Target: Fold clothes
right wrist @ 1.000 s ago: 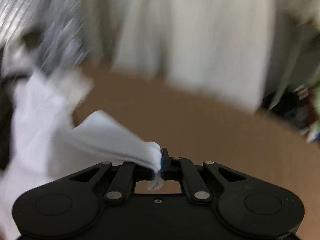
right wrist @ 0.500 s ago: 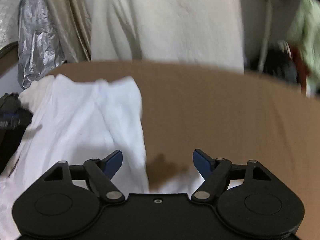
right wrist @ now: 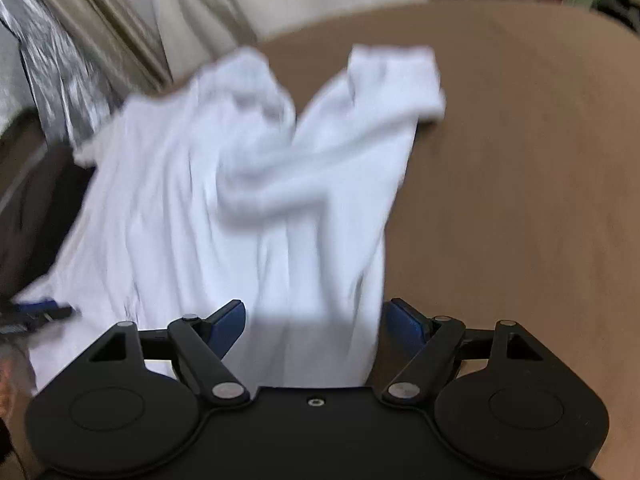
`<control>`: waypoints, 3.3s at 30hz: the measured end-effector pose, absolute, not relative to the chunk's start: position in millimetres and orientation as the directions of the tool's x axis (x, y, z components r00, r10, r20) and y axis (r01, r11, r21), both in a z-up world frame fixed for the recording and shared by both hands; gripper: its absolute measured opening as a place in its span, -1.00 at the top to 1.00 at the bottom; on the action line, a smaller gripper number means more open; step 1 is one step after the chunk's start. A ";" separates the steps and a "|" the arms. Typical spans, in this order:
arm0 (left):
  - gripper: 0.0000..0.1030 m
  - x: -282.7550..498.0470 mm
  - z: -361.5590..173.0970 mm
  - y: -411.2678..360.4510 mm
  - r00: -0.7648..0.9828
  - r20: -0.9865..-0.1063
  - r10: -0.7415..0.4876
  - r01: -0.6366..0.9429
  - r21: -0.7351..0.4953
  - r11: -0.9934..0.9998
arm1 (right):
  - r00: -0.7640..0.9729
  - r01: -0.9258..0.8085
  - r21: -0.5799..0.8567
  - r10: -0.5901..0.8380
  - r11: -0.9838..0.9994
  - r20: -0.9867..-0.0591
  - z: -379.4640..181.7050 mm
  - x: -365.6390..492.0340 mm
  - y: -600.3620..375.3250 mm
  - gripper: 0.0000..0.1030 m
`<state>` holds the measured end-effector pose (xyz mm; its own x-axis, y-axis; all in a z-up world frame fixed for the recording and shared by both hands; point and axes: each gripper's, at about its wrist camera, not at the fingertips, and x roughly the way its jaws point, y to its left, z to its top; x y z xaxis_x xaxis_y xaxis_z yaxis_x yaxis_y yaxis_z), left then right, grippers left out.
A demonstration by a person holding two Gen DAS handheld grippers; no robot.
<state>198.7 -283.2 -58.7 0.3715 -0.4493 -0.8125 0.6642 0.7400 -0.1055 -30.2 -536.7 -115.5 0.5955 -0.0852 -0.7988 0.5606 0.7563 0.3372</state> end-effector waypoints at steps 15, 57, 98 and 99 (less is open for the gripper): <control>-0.49 155.1 -65.3 -295.1 0.154 -0.665 -0.731 0.669 -0.474 0.572 | 0.687 0.508 0.495 0.014 0.705 -0.727 -88.7 -39.8 -513.7 0.73; 0.90 222.7 -50.8 -241.8 0.442 -0.602 -0.665 0.573 -0.381 0.726 | 0.608 0.115 -0.272 -0.284 0.955 -0.742 -84.8 102.5 -456.7 -0.34; 0.89 235.5 -52.3 -226.2 0.574 -0.676 -0.462 0.466 -0.195 0.863 | 0.610 0.571 0.285 -0.165 0.770 -0.775 -78.6 11.5 -519.4 -0.60; 0.89 235.6 -52.3 -225.7 0.576 -0.673 -0.464 0.465 -0.197 0.863 | 0.610 0.580 0.322 -0.137 0.748 -0.780 -89.1 11.8 -518.9 -0.62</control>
